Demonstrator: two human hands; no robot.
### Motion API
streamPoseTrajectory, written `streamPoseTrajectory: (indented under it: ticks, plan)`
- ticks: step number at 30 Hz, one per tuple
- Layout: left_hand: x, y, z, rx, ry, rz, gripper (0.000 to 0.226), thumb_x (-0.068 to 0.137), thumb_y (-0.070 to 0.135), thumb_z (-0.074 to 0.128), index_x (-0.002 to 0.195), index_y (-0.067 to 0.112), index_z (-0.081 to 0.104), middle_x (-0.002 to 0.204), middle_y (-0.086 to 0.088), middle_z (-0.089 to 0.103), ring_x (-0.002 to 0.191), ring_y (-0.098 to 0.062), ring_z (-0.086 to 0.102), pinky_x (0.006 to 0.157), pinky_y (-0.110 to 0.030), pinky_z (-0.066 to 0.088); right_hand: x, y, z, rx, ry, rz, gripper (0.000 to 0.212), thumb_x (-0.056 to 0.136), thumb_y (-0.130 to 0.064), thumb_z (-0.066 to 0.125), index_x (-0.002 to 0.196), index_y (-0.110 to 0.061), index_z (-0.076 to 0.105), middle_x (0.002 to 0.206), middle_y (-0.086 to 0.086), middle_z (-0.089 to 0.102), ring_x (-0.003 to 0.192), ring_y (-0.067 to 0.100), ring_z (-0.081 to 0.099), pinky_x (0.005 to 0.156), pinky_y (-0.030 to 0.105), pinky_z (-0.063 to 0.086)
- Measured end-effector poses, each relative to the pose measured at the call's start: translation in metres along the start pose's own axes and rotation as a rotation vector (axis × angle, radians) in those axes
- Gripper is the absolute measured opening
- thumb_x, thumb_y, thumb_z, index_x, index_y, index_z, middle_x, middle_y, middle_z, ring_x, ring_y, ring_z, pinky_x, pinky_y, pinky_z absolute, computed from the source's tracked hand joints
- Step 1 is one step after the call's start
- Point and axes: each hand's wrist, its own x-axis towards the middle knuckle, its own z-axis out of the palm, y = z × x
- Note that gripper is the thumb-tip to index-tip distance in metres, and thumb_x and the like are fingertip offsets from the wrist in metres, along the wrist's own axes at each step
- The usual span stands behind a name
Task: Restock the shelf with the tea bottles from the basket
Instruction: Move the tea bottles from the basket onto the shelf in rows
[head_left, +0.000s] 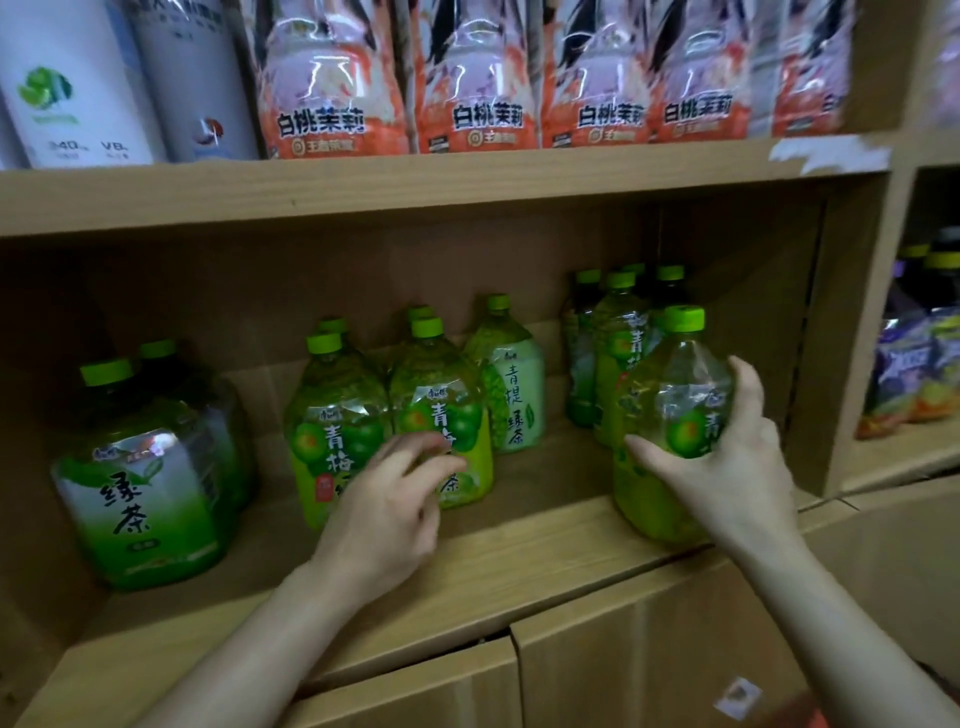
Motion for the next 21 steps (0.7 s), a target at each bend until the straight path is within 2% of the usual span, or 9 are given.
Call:
streamPoseTrajectory:
  ticks: [2,4,7,9,10,12,15,18,21]
  plan:
    - [0.009,0.02,0.004,-0.094,-0.096,0.035,0.044,0.082,0.019,0.061,0.126,0.026,0.055,0.122,-0.001,0.056,0.11,-0.017,0.055,0.088,-0.037,0.052,-0.003,-0.006,0.006,-0.053,-0.043,-0.032,0.114,0.058,-0.065,0.073,0.144,-0.034,0.005,0.121,0.021,0.046,0.1,0.042,0.056,0.08,0.049,0.051]
    - [0.022,0.043,0.015,-0.148,-0.199,-0.007,0.065,0.085,0.041,0.06,0.141,0.042,0.027,0.138,0.002,0.043,0.119,-0.018,0.05,0.096,-0.037,0.047,-0.006,-0.015,0.018,-0.11,-0.115,-0.069,0.118,0.056,-0.074,0.066,0.144,-0.032,-0.001,0.122,0.02,0.044,0.101,0.041,0.056,0.08,0.047,0.05]
    - [0.04,0.065,0.033,-0.175,-0.235,-0.197,0.099,0.076,0.046,0.07,0.141,0.053,-0.005,0.15,-0.004,0.022,0.111,-0.024,0.055,0.089,-0.036,0.05,-0.005,-0.029,0.038,-0.132,-0.274,-0.132,0.116,0.064,-0.076,0.055,0.146,-0.029,-0.012,0.131,0.018,0.038,0.111,0.038,0.052,0.086,0.044,0.046]
    - [0.047,0.062,0.041,-0.125,-0.19,-0.304,0.104,0.077,0.047,0.069,0.142,0.05,-0.012,0.15,-0.007,0.02,0.099,-0.025,0.062,0.082,-0.035,0.053,0.0,-0.028,0.047,-0.058,-0.351,-0.171,0.104,0.073,-0.071,0.051,0.144,-0.038,-0.018,0.128,0.017,0.043,0.109,0.037,0.055,0.087,0.044,0.048]
    - [0.047,0.057,0.045,-0.067,-0.165,-0.325,0.103,0.078,0.05,0.067,0.143,0.047,-0.012,0.15,-0.008,0.023,0.104,-0.025,0.06,0.086,-0.037,0.052,0.002,-0.024,0.052,-0.004,-0.376,-0.181,0.096,0.08,-0.064,0.052,0.142,-0.045,-0.019,0.125,0.017,0.049,0.105,0.036,0.058,0.088,0.045,0.049]
    - [0.046,0.046,0.05,0.066,-0.076,-0.312,0.1,0.077,0.054,0.066,0.149,0.035,-0.001,0.142,-0.009,0.038,0.12,-0.026,0.047,0.097,-0.04,0.044,0.002,-0.013,0.061,0.04,-0.392,-0.162,0.087,0.086,-0.047,0.058,0.146,-0.043,-0.005,0.121,0.015,0.059,0.103,0.033,0.062,0.09,0.046,0.05]
    - [0.049,0.038,0.057,0.203,0.08,-0.264,0.093,0.067,0.051,0.075,0.144,0.025,0.028,0.121,-0.008,0.054,0.112,-0.026,0.041,0.088,-0.046,0.043,0.006,-0.006,0.072,-0.014,-0.387,-0.056,0.057,0.087,-0.043,0.061,0.132,-0.015,0.042,0.116,0.013,0.065,0.107,0.033,0.059,0.089,0.04,0.049]
    - [0.047,0.032,0.057,0.19,0.184,-0.286,0.075,0.063,0.042,0.081,0.13,0.024,0.051,0.112,-0.01,0.05,0.103,-0.025,0.04,0.082,-0.044,0.044,0.015,-0.009,0.081,-0.019,-0.373,0.008,0.057,0.086,-0.042,0.063,0.133,-0.014,0.046,0.116,0.014,0.065,0.111,0.035,0.058,0.088,0.038,0.048]
    - [0.044,0.024,0.055,0.225,0.197,-0.284,0.067,0.059,0.027,0.086,0.12,0.02,0.061,0.105,-0.011,0.05,0.098,-0.028,0.046,0.075,-0.043,0.044,0.022,-0.013,0.096,0.008,-0.276,-0.004,0.056,0.083,-0.035,0.068,0.132,-0.019,0.046,0.12,0.015,0.059,0.109,0.037,0.056,0.087,0.038,0.047]
